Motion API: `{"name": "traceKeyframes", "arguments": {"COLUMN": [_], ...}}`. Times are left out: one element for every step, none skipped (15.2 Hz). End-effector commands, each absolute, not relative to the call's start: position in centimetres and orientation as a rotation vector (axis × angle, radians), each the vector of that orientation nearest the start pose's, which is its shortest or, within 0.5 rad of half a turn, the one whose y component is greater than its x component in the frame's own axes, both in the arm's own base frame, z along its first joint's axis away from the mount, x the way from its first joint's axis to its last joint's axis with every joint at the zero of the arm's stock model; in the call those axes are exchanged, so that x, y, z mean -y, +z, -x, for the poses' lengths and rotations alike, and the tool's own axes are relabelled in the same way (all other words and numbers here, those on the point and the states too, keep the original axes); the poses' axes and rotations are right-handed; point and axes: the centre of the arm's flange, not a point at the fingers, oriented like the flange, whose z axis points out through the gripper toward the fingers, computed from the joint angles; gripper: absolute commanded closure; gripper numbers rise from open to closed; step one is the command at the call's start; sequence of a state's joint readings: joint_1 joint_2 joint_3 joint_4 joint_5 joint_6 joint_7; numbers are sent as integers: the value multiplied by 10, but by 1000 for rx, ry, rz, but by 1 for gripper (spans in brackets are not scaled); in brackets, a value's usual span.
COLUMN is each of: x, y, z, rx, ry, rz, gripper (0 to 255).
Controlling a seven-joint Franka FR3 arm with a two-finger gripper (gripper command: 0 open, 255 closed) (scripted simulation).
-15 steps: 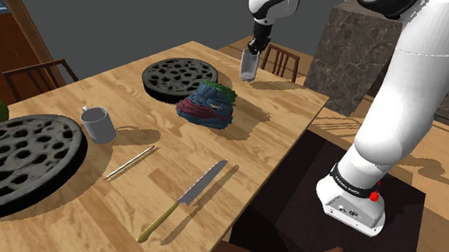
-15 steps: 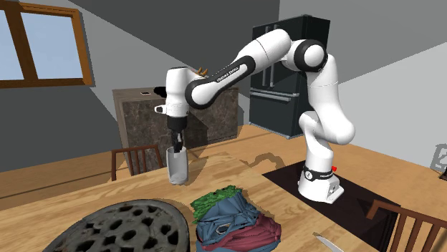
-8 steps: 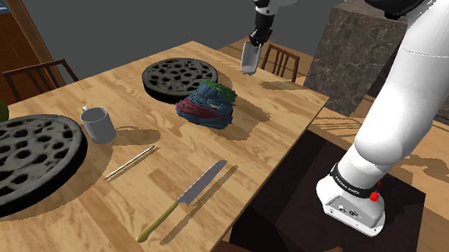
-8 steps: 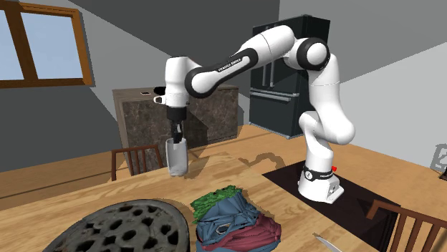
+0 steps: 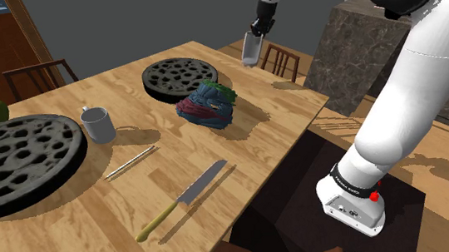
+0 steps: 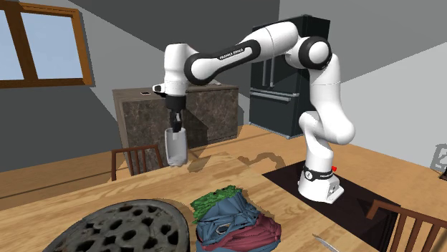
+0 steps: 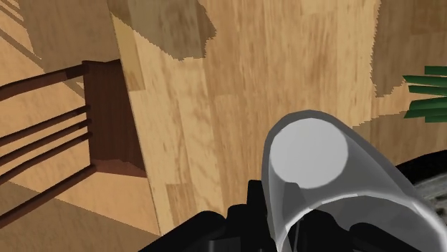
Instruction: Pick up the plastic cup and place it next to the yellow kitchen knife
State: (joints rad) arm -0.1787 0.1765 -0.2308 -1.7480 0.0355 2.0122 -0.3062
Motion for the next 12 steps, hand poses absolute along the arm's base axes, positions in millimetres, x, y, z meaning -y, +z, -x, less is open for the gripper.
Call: {"name": "traceKeyframes", "arguments": {"x": [237,237,237,237,237,237,237,237,237,237,237,237], "y": [489,494,499,504,510,515,520,526,531,536,541,547], "z": [-575,-575,-575,-575,-575,-575,-575,-575,-575,-575,-575,-575], "rx": [-177,-177,-177,-177,-177,-177,-177,-177,-177,-177,-177,-177], "ry": [-134,-134,-134,-134,-134,-134,-134,-134,-134,-134,-134,-134], "rz": [3173,3173,3173,3173,3173,3173,3173,3173,3173,3173,3173,3173], "gripper": [255,255,255,255,255,255,255,255,255,255,255,255]}}
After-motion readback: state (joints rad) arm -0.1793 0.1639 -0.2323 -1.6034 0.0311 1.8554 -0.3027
